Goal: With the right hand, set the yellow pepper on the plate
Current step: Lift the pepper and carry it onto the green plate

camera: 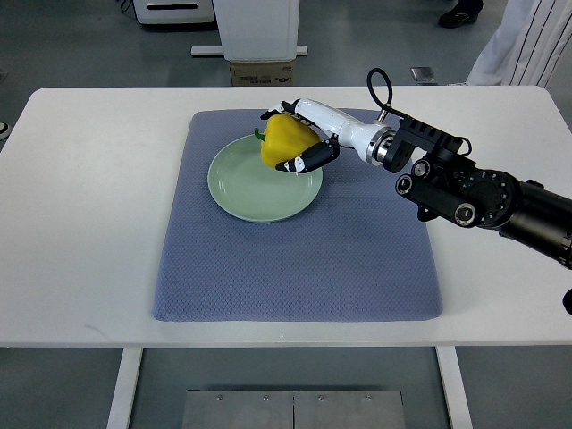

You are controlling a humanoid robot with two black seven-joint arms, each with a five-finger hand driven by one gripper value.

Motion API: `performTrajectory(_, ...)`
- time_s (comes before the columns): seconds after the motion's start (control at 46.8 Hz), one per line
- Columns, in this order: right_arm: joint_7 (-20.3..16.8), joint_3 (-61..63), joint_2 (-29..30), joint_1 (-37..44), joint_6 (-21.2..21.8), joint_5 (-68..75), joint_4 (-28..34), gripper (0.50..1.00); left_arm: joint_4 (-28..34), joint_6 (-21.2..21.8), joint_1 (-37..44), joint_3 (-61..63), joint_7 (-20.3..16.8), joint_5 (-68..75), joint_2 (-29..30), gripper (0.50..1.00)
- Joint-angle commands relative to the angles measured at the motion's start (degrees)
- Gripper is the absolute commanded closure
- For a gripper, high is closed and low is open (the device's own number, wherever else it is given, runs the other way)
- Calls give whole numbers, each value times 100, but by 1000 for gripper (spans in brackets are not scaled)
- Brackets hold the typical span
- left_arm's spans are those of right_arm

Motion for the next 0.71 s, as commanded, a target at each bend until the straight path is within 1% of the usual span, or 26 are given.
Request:
performTrajectory(0.0,-20,-10,204,24,2,46,-74,1000,1,-1,4,0,-5,-1,0,500)
performTrajectory(0.128,-143,-28,249,76,2,55,-109,1000,1,-1,4,0,4,-1,0,500)
performTrajectory(0.278,-195,-256,249,85,-7,55,-109,1000,1,-1,-5,0,-5,-1,0,500)
performTrajectory(0.684,-152,-529,249,50,-7,46,58,1000,1,-1,-5,0,-5,-1,0,500)
